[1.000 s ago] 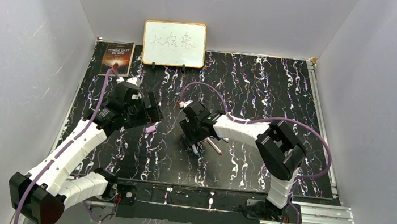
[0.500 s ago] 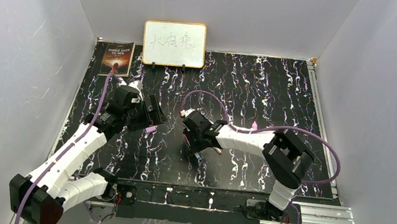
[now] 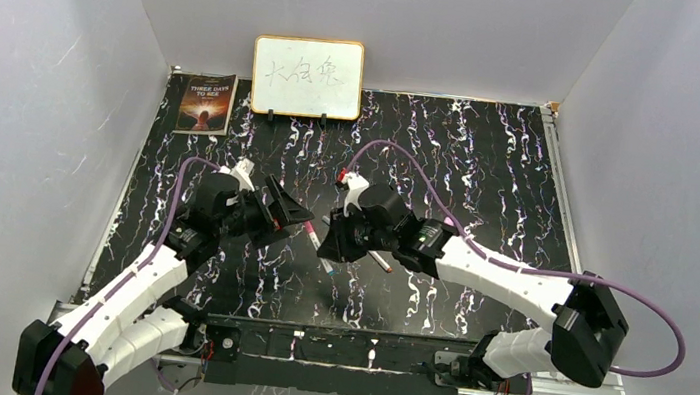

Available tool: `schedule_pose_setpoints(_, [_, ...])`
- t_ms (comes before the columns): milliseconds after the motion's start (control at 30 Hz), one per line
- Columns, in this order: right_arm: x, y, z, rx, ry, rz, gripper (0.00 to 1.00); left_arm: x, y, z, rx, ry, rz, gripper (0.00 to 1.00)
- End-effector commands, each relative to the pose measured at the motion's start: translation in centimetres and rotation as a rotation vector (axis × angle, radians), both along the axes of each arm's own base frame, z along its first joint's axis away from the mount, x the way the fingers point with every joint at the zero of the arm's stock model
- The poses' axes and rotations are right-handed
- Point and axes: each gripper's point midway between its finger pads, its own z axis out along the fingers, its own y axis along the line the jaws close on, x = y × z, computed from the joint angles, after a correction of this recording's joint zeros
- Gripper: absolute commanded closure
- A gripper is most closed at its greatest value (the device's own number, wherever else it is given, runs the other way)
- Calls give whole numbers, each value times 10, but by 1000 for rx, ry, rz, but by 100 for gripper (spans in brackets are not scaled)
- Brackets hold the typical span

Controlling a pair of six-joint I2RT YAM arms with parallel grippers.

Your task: Open the pen caps

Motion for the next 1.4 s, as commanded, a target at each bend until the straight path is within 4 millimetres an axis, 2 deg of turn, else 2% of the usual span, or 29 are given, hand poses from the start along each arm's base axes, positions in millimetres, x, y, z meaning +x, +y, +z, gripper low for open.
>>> schedule_pose_setpoints(0, [-15, 21, 26, 188, 59, 57, 94, 5, -15, 32, -150, -64, -7, 2])
schedule_pose_setpoints(333, [-15, 34, 44, 266, 72, 78, 94, 5, -27, 30, -157, -57, -8, 2])
schedule_pose_setpoints(467, [-12, 35, 46, 264, 64, 65, 94, 2, -32, 26, -145, -51, -12, 8])
schedule_pose_setpoints(733, [-5, 30, 43, 228, 52, 19, 95, -2, -34, 21, -120, -42, -18, 30])
schedule_pose_setpoints(900, [-2, 22, 38, 192, 44, -15, 96, -2, -32, 20, -91, -39, -15, 50])
schedule_pose_setpoints(1100, [-1, 17, 39, 176, 35, -31, 96, -2, -30, 17, -72, -30, -12, 68])
schedule_pose_setpoints(1300, [1, 17, 40, 174, 29, -38, 96, -3, -33, 13, -57, -19, -25, 75])
schedule_pose_setpoints(1367, [2, 18, 41, 173, 27, -37, 96, -3, -34, 12, -53, -18, -29, 81])
